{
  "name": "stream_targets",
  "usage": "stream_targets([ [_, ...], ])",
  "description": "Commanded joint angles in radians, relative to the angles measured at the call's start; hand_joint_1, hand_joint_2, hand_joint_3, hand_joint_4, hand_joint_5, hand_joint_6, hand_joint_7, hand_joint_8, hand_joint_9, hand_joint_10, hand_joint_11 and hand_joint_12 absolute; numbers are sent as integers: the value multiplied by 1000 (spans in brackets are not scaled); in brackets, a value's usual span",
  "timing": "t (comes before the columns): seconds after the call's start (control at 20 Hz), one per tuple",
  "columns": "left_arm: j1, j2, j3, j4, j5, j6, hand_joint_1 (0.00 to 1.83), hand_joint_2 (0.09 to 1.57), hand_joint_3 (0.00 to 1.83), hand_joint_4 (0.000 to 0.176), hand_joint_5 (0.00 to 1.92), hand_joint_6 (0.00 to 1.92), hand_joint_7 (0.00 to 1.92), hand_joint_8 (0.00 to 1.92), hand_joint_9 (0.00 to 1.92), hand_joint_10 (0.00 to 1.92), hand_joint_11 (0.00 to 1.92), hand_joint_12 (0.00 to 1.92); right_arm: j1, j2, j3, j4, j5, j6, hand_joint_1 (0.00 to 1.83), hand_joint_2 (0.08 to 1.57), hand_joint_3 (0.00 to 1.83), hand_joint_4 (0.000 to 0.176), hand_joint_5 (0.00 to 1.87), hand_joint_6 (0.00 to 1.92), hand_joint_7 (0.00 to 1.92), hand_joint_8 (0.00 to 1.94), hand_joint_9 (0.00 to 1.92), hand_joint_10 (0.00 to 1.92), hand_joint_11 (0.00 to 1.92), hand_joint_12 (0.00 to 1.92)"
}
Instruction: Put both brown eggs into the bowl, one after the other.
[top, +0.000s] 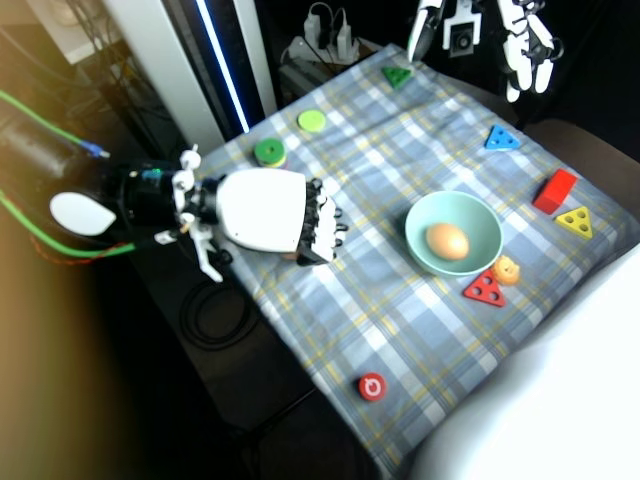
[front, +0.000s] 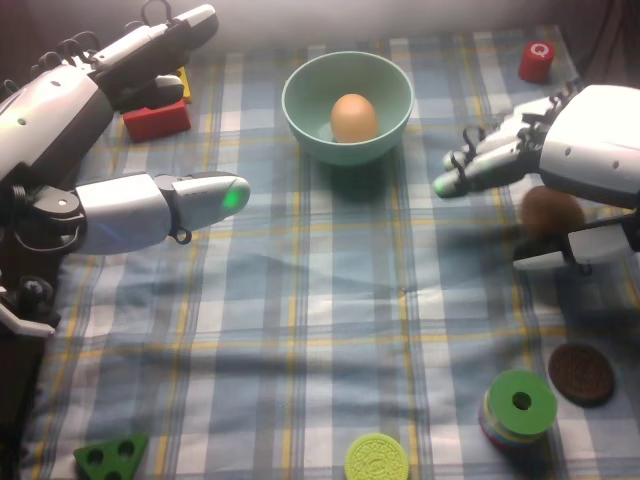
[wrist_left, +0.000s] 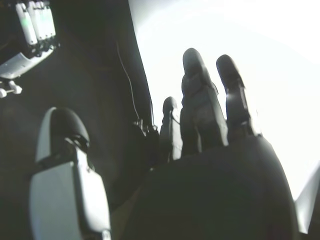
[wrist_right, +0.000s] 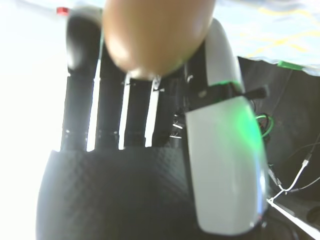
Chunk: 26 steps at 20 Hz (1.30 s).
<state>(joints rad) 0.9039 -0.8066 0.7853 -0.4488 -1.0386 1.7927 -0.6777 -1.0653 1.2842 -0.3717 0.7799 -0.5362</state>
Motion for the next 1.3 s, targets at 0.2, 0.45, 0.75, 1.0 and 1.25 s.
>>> stream_targets([
  [0.2, -2, 0, 1, 25, -115, -14, 708, 917, 0, 176, 244, 6, 302, 2, 526, 2, 0, 630, 7, 30, -10, 78, 152, 0, 891, 941, 0, 75, 389, 1, 466, 1, 476, 2, 309, 433],
  [0.45, 6, 2, -1, 23, -118, -27, 760, 898, 0, 176, 252, 0, 316, 2, 502, 3, 0, 715, -27, 65, -32, 116, 161, -1, 807, 939, 0, 47, 417, 6, 476, 0, 470, 0, 382, 149],
  [0.75, 11, 5, -1, 19, -119, -42, 736, 913, 4, 176, 246, 0, 308, 0, 525, 7, 0, 708, -77, 76, -29, 158, 151, -11, 901, 935, 0, 1, 476, 3, 510, 8, 491, 12, 388, 171],
  [1.0, 11, 4, -1, 20, -119, -44, 746, 917, 1, 176, 228, 1, 291, 1, 442, 0, 0, 579, -78, 56, -13, 158, 124, -16, 789, 954, 3, 0, 530, 7, 556, 4, 543, 4, 442, 204],
  [1.25, 13, 4, -1, 19, -119, -47, 739, 913, 0, 176, 243, 1, 311, 2, 461, 4, 0, 590, -84, 51, -4, 158, 100, -17, 825, 988, 0, 0, 604, 0, 668, 0, 730, 6, 524, 553],
])
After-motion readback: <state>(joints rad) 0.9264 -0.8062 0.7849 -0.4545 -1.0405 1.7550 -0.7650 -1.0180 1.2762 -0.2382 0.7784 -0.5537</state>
